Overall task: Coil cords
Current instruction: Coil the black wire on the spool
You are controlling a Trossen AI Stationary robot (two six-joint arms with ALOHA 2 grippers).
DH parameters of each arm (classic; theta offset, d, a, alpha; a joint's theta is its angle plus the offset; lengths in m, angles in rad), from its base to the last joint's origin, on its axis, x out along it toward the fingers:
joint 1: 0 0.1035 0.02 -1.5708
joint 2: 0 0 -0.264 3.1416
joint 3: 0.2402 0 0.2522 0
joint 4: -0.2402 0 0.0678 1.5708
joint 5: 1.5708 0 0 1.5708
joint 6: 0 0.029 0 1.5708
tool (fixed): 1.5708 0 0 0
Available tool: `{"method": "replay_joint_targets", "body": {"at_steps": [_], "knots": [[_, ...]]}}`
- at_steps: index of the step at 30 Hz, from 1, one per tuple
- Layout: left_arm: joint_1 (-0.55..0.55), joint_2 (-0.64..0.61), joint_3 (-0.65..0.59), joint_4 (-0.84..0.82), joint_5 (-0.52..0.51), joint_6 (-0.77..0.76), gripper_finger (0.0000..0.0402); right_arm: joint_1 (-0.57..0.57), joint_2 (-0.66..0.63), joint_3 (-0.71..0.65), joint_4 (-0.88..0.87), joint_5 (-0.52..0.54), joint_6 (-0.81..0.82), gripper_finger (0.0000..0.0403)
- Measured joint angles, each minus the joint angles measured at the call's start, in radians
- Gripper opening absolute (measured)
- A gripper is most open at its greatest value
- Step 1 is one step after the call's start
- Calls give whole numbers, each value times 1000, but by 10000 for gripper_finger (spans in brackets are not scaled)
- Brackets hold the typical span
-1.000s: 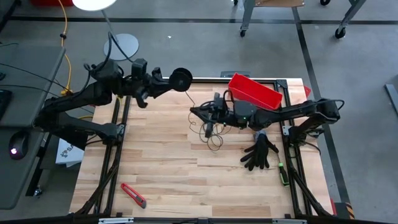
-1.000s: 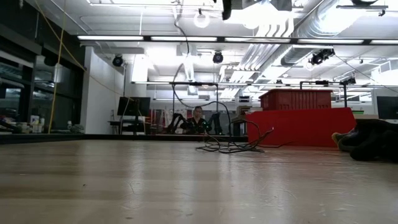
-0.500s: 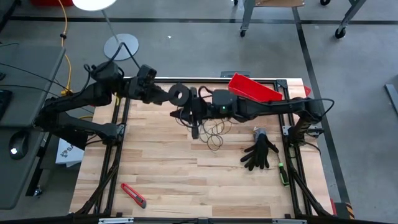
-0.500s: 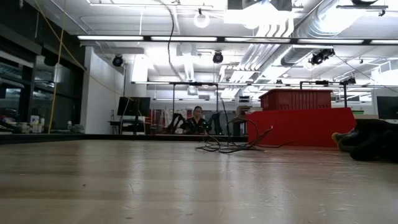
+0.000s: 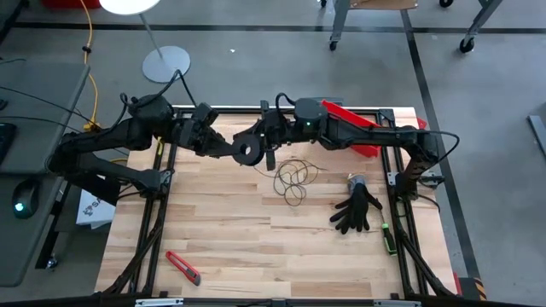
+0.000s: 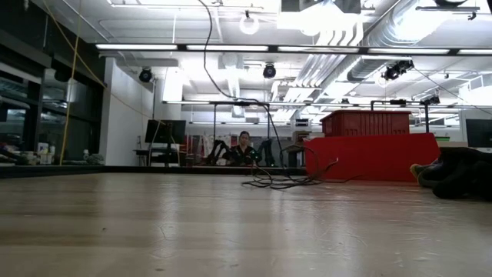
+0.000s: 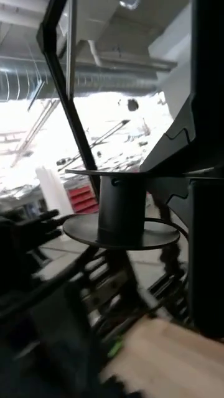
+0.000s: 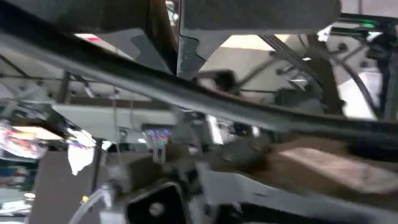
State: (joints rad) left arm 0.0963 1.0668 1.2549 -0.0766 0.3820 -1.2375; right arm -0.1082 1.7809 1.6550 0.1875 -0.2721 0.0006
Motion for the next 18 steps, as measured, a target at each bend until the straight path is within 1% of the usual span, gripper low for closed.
{"method": "replay_joint_targets", "body": {"at_steps": [4,7,13,18], "knots": [[9,0,0,48,-79,69,0,9,0,0,-3,-24,17,0],[19,2,0,97,-113,104,0,16,0,0,10,-27,26,0],[25,26,0,118,-117,87,0,16,-1,0,84,-26,48,0],[20,58,0,203,-116,80,0,7,0,0,108,-19,77,0]]}}
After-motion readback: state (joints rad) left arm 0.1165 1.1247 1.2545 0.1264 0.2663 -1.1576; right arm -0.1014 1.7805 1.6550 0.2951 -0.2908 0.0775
